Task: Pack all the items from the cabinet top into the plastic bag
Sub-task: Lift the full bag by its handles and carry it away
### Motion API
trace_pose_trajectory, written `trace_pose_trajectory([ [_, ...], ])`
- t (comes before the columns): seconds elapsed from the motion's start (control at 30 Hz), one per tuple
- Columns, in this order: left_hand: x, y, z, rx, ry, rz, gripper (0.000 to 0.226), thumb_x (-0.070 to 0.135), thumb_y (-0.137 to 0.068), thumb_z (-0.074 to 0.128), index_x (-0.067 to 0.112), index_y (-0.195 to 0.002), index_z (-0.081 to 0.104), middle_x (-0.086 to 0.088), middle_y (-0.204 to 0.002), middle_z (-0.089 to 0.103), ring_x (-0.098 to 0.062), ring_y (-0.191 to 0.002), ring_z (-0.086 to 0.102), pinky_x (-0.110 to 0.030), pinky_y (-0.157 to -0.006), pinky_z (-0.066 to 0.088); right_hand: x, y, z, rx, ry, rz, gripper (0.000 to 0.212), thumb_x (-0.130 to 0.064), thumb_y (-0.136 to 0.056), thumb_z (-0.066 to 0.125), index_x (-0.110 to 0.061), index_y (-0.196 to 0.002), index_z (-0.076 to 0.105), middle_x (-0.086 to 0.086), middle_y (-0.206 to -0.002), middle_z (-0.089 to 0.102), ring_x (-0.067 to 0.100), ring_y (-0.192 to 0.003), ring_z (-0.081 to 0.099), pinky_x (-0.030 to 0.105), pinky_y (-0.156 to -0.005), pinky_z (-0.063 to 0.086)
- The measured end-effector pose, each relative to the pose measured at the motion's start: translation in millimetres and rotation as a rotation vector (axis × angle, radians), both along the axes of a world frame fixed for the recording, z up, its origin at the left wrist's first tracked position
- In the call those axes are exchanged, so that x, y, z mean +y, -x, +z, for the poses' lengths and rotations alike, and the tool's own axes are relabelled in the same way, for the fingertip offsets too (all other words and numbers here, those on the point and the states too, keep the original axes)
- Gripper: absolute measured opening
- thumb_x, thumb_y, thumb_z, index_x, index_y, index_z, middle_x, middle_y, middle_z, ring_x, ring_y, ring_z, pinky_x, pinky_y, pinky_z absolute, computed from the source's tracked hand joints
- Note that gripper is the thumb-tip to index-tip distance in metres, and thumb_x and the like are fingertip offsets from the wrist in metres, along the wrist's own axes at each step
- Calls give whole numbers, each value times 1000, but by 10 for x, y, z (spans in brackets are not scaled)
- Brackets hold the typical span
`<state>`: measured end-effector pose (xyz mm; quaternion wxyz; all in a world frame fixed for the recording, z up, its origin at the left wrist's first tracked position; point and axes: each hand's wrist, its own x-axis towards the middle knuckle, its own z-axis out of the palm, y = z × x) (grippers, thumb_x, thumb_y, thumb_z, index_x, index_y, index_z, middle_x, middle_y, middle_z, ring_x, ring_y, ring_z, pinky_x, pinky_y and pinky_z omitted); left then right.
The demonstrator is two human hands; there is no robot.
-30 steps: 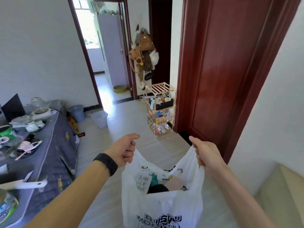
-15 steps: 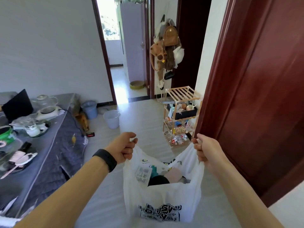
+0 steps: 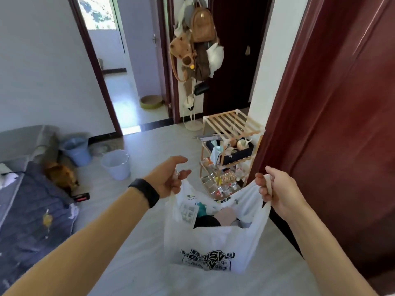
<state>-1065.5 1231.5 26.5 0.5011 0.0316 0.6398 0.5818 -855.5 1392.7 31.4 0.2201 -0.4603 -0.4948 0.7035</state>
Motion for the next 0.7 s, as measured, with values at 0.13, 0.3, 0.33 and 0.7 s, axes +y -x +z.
trace_pose_trajectory([
  [0.13,731,633,138,67,-13,-77,25,30,-91,61,11,-107,56,3,-67,57,-7,-45,25,-19,-49,20,434,591,90,35,11,-72,34,-31,-101,46,-6,-88,65,-5,-58,55,6,-46,34,22,-48,20],
  [0.3,1631,1473,396,103,-55,-160,22,33,-92,60,12,-99,58,9,-57,57,-4,-33,27,-15,-39,19,1082,1315,271,86,-9,-121,35,-33,-100,49,-5,-92,68,-5,-63,63,6,-43,35,17,-37,22],
  [0.33,1809,1645,469,112,-70,-176,21,33,-92,61,13,-99,57,8,-64,58,-4,-33,26,-14,-39,18,1230,1462,325,105,-28,-121,34,-33,-99,50,-6,-90,68,-5,-62,64,6,-42,35,17,-38,22],
  [0.7,3946,3221,1501,192,-222,-320,51,32,-90,65,12,-132,45,-2,-102,75,-4,-38,21,-16,-46,12,3005,2972,1182,302,-172,-218,33,-33,-98,54,-4,-104,68,-4,-67,65,6,-40,36,15,-33,25],
])
